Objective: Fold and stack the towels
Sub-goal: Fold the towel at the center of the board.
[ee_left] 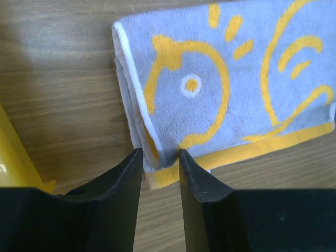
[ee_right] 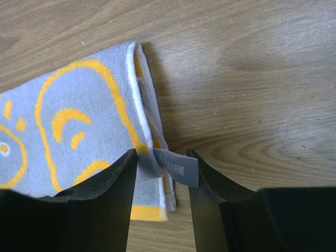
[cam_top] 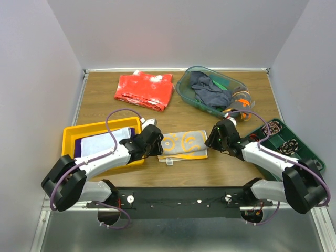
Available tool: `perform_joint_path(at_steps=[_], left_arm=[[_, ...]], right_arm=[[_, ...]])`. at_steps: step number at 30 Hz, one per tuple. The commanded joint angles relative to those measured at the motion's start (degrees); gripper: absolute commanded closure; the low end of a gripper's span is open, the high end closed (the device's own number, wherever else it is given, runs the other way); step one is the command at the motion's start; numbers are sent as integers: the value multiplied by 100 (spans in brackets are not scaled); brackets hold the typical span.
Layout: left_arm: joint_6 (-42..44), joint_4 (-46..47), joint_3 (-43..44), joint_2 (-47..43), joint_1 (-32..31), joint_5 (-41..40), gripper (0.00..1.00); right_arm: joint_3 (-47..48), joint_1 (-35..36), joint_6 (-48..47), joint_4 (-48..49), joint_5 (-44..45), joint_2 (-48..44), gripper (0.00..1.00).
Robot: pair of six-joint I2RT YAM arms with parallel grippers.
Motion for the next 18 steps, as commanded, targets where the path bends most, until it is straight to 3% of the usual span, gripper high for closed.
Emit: perform_joint_path(at_steps=[1, 6, 7, 9, 10, 12, 14, 18], left_arm=[[-250, -46, 110, 149, -185, -276, 59], [-216, 24, 137, 149, -229, -311, 71], [-207, 24, 145, 157, -238, -302, 73], [-189, -37, 163, 149, -229, -329, 83], [-172, -55, 172, 131, -229, -337, 87], [-136, -169, 224, 35, -229, -399, 98], [-92, -405, 312, -70, -229, -469, 100], [22, -766, 470, -439, -229, -539, 100]], right_arm=[[57, 43, -98, -50, 7, 78, 52], [83, 52, -89, -15, -81, 69, 62], [109, 43, -97, -6, -107, 86, 67], [145, 43, -141, 20, -238, 121, 74], [153, 43, -133, 12, -274, 122, 83], [215, 52, -133, -67, -370, 104, 90], [302, 52, -124, -207, -397, -27, 98], [513, 52, -115, -690, -537, -361, 99]])
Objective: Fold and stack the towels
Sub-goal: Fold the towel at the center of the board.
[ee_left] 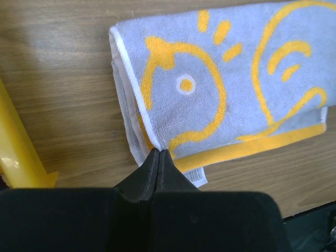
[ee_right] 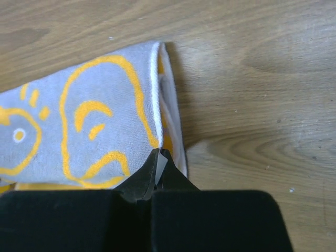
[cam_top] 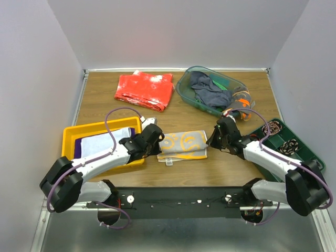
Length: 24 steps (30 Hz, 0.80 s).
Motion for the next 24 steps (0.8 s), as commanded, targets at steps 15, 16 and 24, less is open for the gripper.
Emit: perform_joint_path(at_steps=[15, 16, 24], left_arm=[[167, -666, -116, -776, -21, 59, 100], [140, -596, -204, -785, -21, 103, 100], [113, 345, -864, -443, -100, 709, 100]], right_arm=[[22, 94, 363, -1179, -803, -968, 99], [-75, 94, 389, -1152, -829, -968, 99], [-604, 94, 478, -572, -768, -556, 99]])
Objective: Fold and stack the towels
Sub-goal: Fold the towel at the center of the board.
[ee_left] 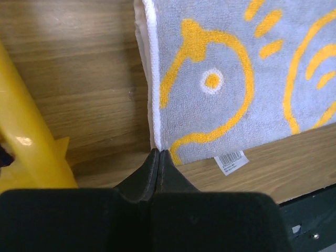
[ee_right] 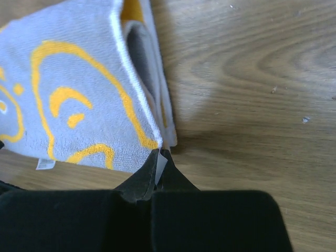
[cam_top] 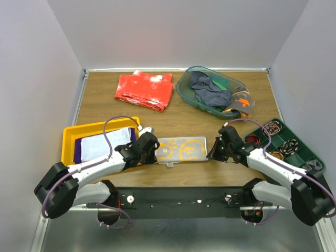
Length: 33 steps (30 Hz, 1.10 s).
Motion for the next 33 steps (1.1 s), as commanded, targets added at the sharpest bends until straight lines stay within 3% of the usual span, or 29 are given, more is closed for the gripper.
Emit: perform_joint_path(at_steps=[1, 13, 22, 25, 26, 28, 29, 31, 32, 33], left_arm=[[44, 636, -196, 211, -109, 403, 100], [378, -444, 753, -351, -136, 289, 100], [141, 126, 139, 141, -276, 535, 100], [53, 311, -107, 185, -276, 518, 100], [53, 294, -134, 185, -276, 518, 99], [79, 224, -82, 141, -276, 474, 79], [96, 154, -38, 98, -276, 457, 69], [114, 48, 120, -122, -276, 360, 56], [105, -22, 182, -184, -276, 220, 44], [114, -153, 313, -228, -276, 97, 39]], right_arm=[[-21, 21, 88, 259, 134, 358, 98], [1026, 21, -131, -769, 978, 52, 98], [447, 21, 106, -243, 910, 508, 98], [271, 21, 150, -145, 777, 430, 89], [262, 21, 168, -172, 794, 386, 79], [279, 21, 124, -198, 795, 236, 65], [314, 21, 89, -233, 821, 210, 53], [498, 21, 1, -338, 899, 148, 41], [560, 13, -43, -321, 891, 139, 34], [621, 21, -148, -182, 874, 148, 33]])
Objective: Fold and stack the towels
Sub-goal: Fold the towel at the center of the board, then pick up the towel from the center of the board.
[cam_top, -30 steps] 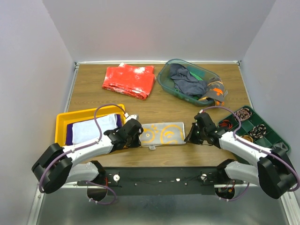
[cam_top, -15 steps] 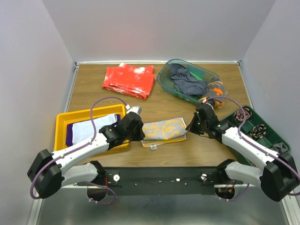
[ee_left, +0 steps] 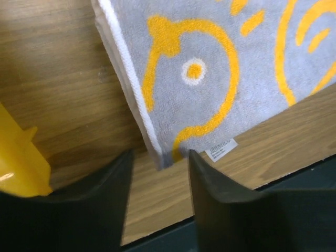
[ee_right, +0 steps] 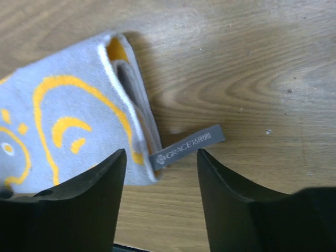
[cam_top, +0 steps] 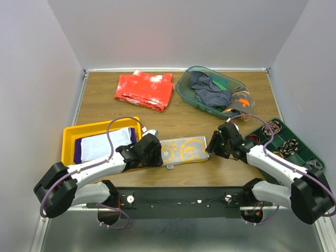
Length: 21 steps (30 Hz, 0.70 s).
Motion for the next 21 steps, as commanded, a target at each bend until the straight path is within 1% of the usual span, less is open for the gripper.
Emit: perform_joint_path(at_steps=[1, 3, 9, 15, 16, 19, 21], left_arm=[[-24, -292, 458, -377, -23, -456, 36], [-15, -345, 625, -237, 12, -651, 34], [38, -354, 968, 536, 153, -1150, 32], [64, -82, 907, 1046, 276, -1091, 32], [38, -64, 872, 1108, 276, -1116, 32], [-6, 102, 705, 1240, 276, -1134, 32], [-24, 296, 618, 1328, 276, -1038, 34]], right_arm=[[309, 0, -236, 241, 56, -90, 31], [283, 17, -367, 661, -5, 23, 30], [538, 34, -614, 1041, 29, 902, 30], [863, 289, -720, 945, 503, 1543, 30], [889, 324, -720, 832, 696, 1588, 30], [916, 465, -728, 787, 855, 1764, 31], [925, 579, -676, 778, 899, 1843, 32]])
